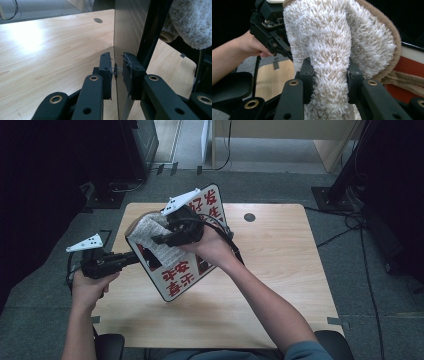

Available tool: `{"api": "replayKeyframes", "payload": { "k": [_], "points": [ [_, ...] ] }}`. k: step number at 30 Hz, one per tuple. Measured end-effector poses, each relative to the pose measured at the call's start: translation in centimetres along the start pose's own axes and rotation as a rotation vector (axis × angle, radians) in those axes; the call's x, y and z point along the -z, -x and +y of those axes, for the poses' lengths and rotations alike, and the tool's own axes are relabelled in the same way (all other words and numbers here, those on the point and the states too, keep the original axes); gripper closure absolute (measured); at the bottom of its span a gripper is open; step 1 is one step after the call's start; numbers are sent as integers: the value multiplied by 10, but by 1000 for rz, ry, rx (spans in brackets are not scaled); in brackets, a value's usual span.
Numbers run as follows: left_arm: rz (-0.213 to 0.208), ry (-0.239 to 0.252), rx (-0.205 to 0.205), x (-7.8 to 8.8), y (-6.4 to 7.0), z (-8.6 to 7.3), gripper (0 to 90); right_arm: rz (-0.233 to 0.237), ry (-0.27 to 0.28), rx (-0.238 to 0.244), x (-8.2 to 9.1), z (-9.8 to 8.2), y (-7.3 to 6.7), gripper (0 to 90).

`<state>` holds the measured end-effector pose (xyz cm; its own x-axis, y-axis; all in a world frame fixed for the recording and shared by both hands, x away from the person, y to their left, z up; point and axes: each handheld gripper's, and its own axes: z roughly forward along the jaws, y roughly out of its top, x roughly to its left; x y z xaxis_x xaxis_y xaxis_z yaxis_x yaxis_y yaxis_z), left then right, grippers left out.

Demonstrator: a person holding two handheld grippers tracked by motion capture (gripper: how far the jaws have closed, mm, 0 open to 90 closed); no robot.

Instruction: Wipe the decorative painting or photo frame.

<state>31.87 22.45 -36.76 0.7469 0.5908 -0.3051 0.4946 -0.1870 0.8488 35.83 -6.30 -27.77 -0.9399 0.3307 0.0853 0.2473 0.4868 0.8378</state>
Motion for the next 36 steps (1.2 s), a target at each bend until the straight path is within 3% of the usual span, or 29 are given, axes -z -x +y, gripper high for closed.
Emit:
{"api": "replayKeyframes", "payload": {
  "k": [13, 36],
  "points": [
    [2, -8, 1, -3, 1, -1, 781, 1, -19, 16, -8, -10, -3, 673],
    [1, -13, -1, -3, 0, -2, 790, 31, -47, -11, -21, -28, -7, 673]
  ]
}}
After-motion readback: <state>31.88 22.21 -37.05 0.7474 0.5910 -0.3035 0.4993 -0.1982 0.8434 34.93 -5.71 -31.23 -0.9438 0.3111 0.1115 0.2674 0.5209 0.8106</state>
